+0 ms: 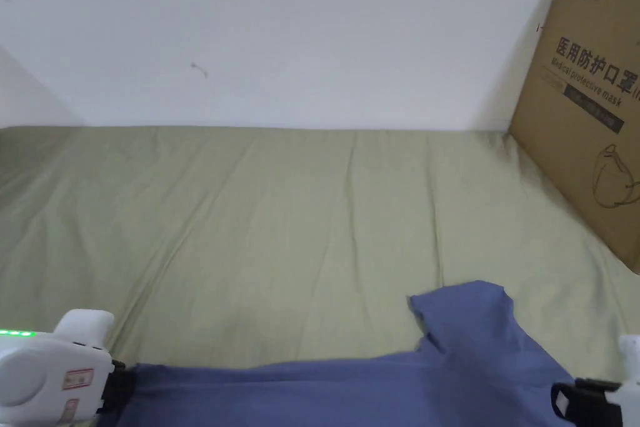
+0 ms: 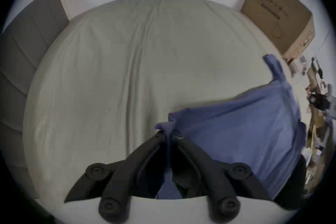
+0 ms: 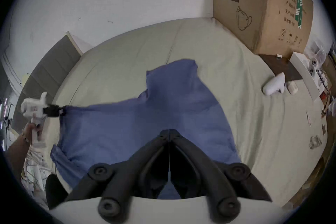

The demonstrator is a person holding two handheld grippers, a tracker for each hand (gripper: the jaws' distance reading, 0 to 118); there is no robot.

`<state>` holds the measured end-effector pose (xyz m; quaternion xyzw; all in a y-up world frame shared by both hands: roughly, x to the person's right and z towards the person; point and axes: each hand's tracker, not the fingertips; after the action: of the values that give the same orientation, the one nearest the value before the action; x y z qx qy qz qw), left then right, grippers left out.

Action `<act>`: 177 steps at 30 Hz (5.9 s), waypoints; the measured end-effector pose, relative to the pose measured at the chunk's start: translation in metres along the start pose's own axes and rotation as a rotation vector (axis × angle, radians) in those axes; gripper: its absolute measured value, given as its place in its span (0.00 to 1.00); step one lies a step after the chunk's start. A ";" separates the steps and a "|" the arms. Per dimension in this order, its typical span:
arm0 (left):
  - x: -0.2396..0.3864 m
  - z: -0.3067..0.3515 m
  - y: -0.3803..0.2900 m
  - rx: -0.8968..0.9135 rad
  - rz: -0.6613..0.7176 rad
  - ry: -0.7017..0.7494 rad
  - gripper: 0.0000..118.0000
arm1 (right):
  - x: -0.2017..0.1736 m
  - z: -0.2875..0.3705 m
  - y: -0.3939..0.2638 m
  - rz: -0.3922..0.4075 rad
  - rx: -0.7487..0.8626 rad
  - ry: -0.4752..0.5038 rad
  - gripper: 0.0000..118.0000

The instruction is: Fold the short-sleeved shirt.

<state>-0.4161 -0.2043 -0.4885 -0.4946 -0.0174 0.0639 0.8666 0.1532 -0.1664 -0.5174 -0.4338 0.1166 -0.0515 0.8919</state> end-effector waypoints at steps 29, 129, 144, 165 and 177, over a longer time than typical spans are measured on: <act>-0.009 0.063 -0.006 0.074 0.119 -0.025 0.04 | 0.057 -0.049 0.080 0.050 -0.109 -0.021 0.00; 0.000 0.143 -0.189 0.189 0.135 0.431 0.07 | -0.130 0.114 -0.098 0.236 0.081 -0.012 0.00; 0.160 0.059 -0.151 -0.072 0.093 -0.342 0.66 | -0.104 0.128 -0.112 0.209 0.090 0.012 0.00; 0.126 0.047 -0.172 -0.116 0.114 -0.324 0.02 | -0.099 0.128 -0.111 0.190 0.098 0.037 0.00; 0.159 0.035 -0.177 -0.198 0.226 -0.660 0.02 | -0.095 0.132 -0.110 0.183 0.093 0.018 0.00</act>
<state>-0.2450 -0.2432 -0.3234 -0.5278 -0.2475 0.3137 0.7495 0.0959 -0.1159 -0.3368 -0.3792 0.1611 0.0211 0.9109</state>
